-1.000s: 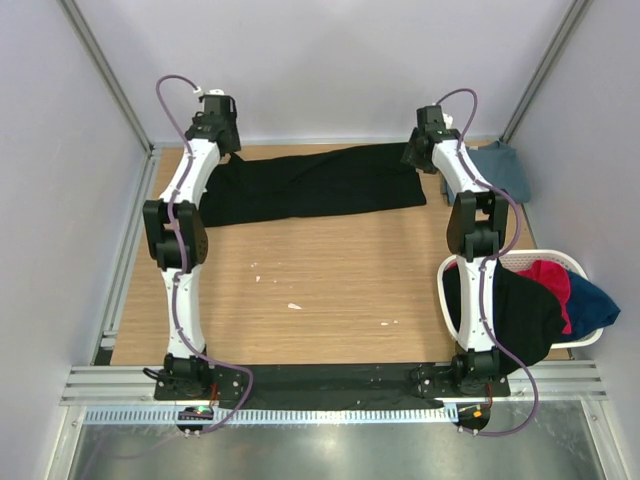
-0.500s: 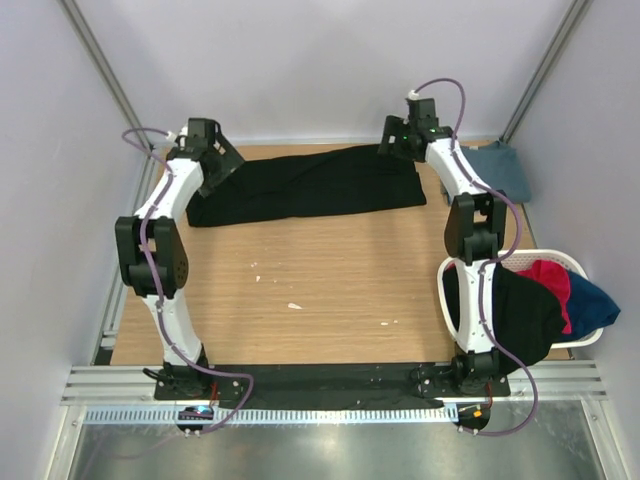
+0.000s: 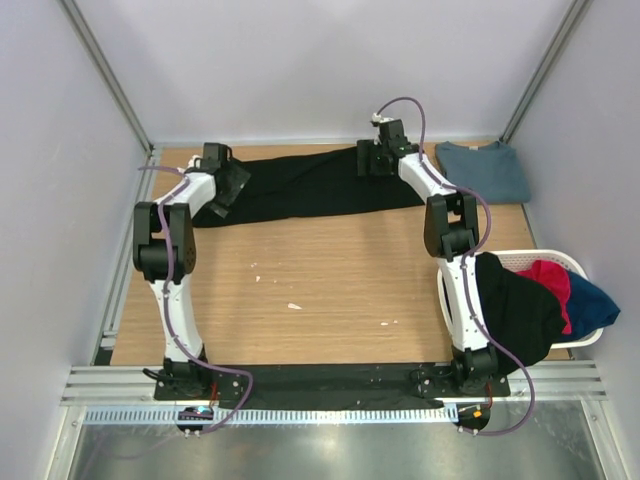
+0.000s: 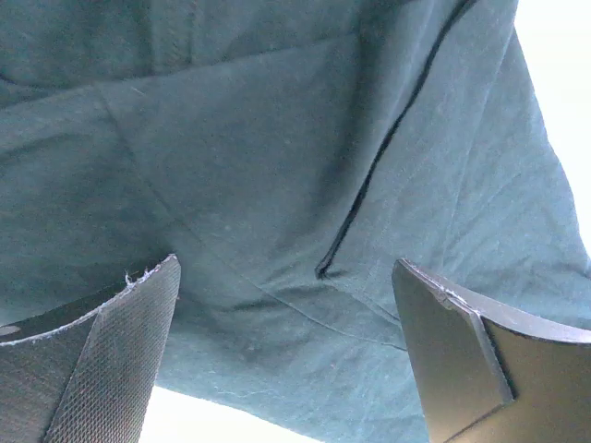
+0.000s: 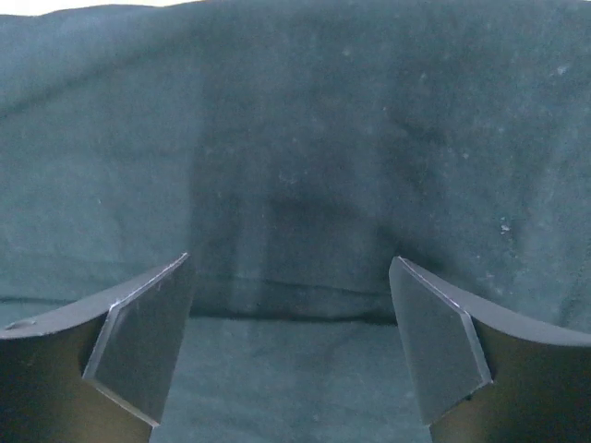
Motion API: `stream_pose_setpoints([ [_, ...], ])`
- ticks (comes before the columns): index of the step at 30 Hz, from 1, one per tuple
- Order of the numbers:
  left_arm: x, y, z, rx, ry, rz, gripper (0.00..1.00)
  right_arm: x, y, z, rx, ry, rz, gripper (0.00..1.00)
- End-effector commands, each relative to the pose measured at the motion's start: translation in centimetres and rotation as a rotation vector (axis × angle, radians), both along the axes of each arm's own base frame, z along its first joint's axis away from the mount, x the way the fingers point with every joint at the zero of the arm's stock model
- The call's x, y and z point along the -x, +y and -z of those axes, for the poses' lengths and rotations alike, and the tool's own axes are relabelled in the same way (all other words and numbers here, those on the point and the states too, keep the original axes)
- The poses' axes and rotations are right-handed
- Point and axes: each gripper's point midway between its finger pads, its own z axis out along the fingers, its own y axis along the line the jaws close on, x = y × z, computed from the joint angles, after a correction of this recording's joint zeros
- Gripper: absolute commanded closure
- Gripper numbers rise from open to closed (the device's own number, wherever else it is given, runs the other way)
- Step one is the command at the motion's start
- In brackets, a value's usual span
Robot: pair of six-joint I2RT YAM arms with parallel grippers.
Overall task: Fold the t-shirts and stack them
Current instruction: Fold the tshirt
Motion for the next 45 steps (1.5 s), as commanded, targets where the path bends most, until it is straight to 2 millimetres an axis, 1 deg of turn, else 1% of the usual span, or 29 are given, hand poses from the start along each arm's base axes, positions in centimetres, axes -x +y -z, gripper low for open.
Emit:
stream_pose_setpoints([
  [1,0.7,2.0,0.4,-0.015,0.003,-0.084,0.02,1.2,-0.9,0.7,0.048,0.022,-0.007,0.09],
  [3,1.4,2.8,1.5,-0.023,0.043,-0.089,0.02,2.4,-1.0,1.6,0.058,0.059,-0.012,0.08],
  [4,1.6,3.0,1.8,-0.038,0.058,-0.084,0.02,3.8,-1.3,3.0,0.067,0.101,-0.012,0.08],
  [6,1.9,3.6,2.6,-0.081,0.087,-0.063,0.02,5.1,-0.8,2.3,0.061,0.106,-0.019,0.08],
  [7,1.8,3.6,2.7,-0.090,0.095,-0.052,0.02,7.1,-1.0,4.0,0.077,0.159,-0.026,0.08],
  [8,1.8,3.8,2.9,-0.107,0.106,-0.023,0.02,8.1,-0.7,4.1,0.079,0.173,-0.033,0.08],
  [9,1.3,3.9,3.0,-0.113,0.113,-0.011,0.02,9.1,0.1,2.8,0.077,0.165,-0.049,0.08],
  [10,1.4,4.0,3.1,-0.122,0.126,-0.005,0.02,11.8,0.0,4.6,0.087,0.232,-0.051,0.08],
  [11,1.2,4.2,3.4,-0.139,0.133,0.022,0.02,12.9,-0.3,4.5,0.114,0.239,-0.035,0.08],
  [12,1.2,4.3,3.9,-0.149,0.149,0.033,0.02,14.1,0.6,3.1,0.115,0.225,-0.044,0.08],
  [13,0.7,4.5,3.5,-0.167,0.141,0.048,0.02,16.9,0.2,4.6,0.133,0.281,-0.037,0.08],
  [15,0.2,4.8,3.4,-0.213,0.144,0.111,0.02,19.6,0.3,4.7,0.139,0.312,-0.040,0.08],
  [16,-0.9,4.6,3.1,-0.218,0.125,0.143,0.02,22.2,0.5,4.4,0.131,0.335,-0.036,0.08],
  [18,-1.7,4.3,3.3,-0.229,0.127,0.220,0.02,24.8,0.6,4.2,0.119,0.359,-0.036,0.08],
  [19,-2.4,4.1,3.1,-0.250,0.121,0.288,0.03,27.5,0.8,4.1,0.123,0.384,-0.054,0.08],
  [20,-4.0,3.4,3.0,-0.234,0.095,0.338,0.03,28.9,1.2,3.9,0.107,0.397,-0.058,0.08],
  [21,-4.3,2.9,2.9,-0.225,0.102,0.379,0.04,30.1,1.4,3.9,0.107,0.407,-0.061,0.08],
  [22,-4.9,2.5,2.8,-0.223,0.092,0.434,0.05,32.5,1.3,4.7,0.124,0.442,-0.072,0.08],
  [23,-5.1,1.7,4.3,-0.208,0.111,0.466,0.06,33.9,2.7,3.8,0.107,0.424,-0.114,0.08],
  [24,-6.8,0.8,2.4,-0.208,0.057,0.493,0.06,35.3,3.8,3.8,0.080,0.437,-0.126,0.08],
  [25,-7.1,0.3,2.5,-0.218,0.050,0.522,0.06,36.7,4.0,4.1,0.082,0.448,-0.140,0.08],
  [26,-7.5,-1.1,2.9,-0.241,0.046,0.571,0.06,38.3,5.6,3.8,0.080,0.444,-0.181,0.08],
  [28,-8.6,-2.7,1.9,-0.275,0.001,0.630,0.06,39.7,6.2,3.8,0.087,0.456,-0.163,0.08],
  [32,-8.6,-8.8,1.8,-0.259,-0.084,0.836,0.05,41.7,6.1,2.7,0.153,0.447,-0.181,0.08],
  [34,-8.7,-10.9,1.3,-0.266,-0.120,0.890,0.05,42.4,6.9,1.3,0.132,0.442,-0.250,0.08],
  [35,-8.3,-13.0,1.0,-0.267,-0.138,0.936,0.05,42.7,7.5,0.7,0.102,0.442,-0.292,0.08],
  [38,-7.5,-17.4,0.2,-0.258,-0.192,1.021,0.04,43.4,9.7,-2.0,0.027,0.402,-0.425,0.08],
  [40,-7.2,-19.6,0.0,-0.227,-0.215,1.029,0.04,43.1,11.1,-3.6,-0.011,0.377,-0.481,0.07],
  [45,-8.1,-22.5,-1.2,-0.161,-0.294,0.991,0.03,41.6,13.6,-5.7,-0.028,0.325,-0.506,0.08],
])
